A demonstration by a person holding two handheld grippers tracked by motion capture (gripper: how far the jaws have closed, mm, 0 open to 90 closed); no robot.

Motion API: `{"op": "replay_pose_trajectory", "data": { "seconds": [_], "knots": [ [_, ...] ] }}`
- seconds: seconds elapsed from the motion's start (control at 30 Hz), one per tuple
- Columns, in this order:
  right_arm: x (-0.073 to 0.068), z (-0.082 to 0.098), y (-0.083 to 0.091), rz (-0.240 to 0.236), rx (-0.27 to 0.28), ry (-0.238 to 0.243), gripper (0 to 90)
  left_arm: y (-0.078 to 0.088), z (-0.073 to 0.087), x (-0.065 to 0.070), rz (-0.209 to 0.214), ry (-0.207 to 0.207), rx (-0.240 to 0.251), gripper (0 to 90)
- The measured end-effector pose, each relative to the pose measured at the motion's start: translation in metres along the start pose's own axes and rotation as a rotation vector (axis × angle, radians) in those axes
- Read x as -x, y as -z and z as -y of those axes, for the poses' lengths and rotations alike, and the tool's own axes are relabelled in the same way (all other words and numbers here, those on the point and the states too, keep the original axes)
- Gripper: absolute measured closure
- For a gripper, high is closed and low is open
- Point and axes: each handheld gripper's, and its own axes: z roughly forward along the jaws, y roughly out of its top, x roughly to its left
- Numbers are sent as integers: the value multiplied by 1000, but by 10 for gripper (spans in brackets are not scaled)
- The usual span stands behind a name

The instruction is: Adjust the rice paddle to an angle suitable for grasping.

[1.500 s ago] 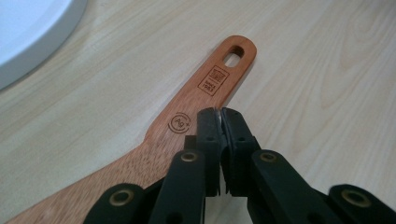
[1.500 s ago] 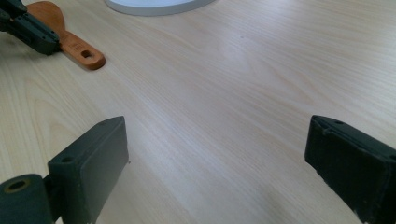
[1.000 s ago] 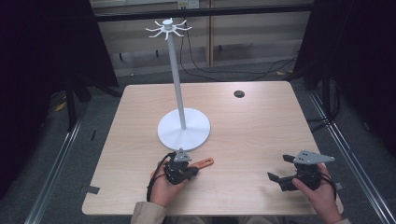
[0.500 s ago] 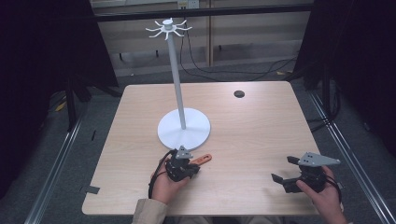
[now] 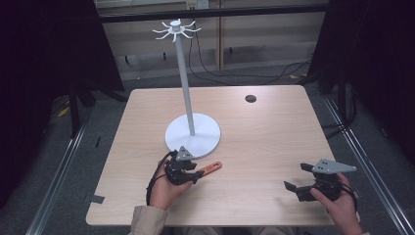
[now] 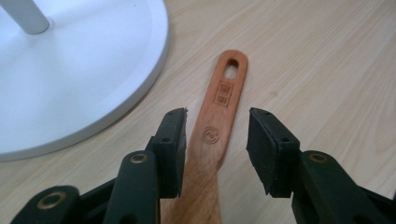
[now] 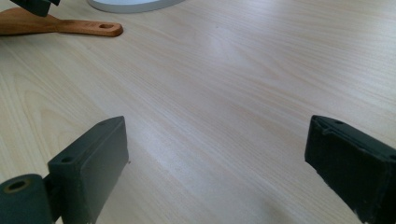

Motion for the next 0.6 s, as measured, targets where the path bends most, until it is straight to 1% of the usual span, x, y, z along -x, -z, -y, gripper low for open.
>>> {"op": "replay_pose_trajectory", "data": {
  "seconds": [0.07, 0.1, 0.17, 0.27, 0.3, 0.33, 0.37, 0.4, 0.47, 0.5, 0.53, 0.6],
  "knots": [
    [0, 0, 0, 0, 1, -1, 58, -1, -1, -2, 4, -10, -16, 574],
    [0, -1, -1, -2, 3, 3, 58, -3, -1, -2, 9, 0, -26, 572],
    [0, -1, -1, -2, 3, 4, 57, -6, -2, -3, 0, -14, -60, 569],
    [0, -1, -2, -3, 3, 3, 58, -10, -4, -5, 12, -24, -85, 568],
    [0, -2, -2, -4, 4, 2, 58, -10, -6, -6, 8, -36, -95, 567],
    [0, -2, -2, -5, 5, 4, 57, -11, -7, -6, 0, -37, -95, 567],
    [0, -2, -2, -4, 5, 0, 58, -11, -8, -7, 17, -30, -100, 567],
    [1, -2, -2, -5, 5, -4, 57, -12, -9, -8, 17, -40, -108, 566],
    [1, -2, -1, -5, 7, -3, 57, -15, -11, -6, 11, -41, -129, 564],
    [2, -2, -1, -5, 9, -3, 58, -16, -12, -7, 9, -54, -139, 561],
    [2, -2, -1, -6, 8, -3, 58, -18, -13, -7, 28, -52, -155, 562],
    [2, -2, -1, -6, 11, -2, 57, -21, -14, -7, 27, -61, -174, 561]
  ]
}}
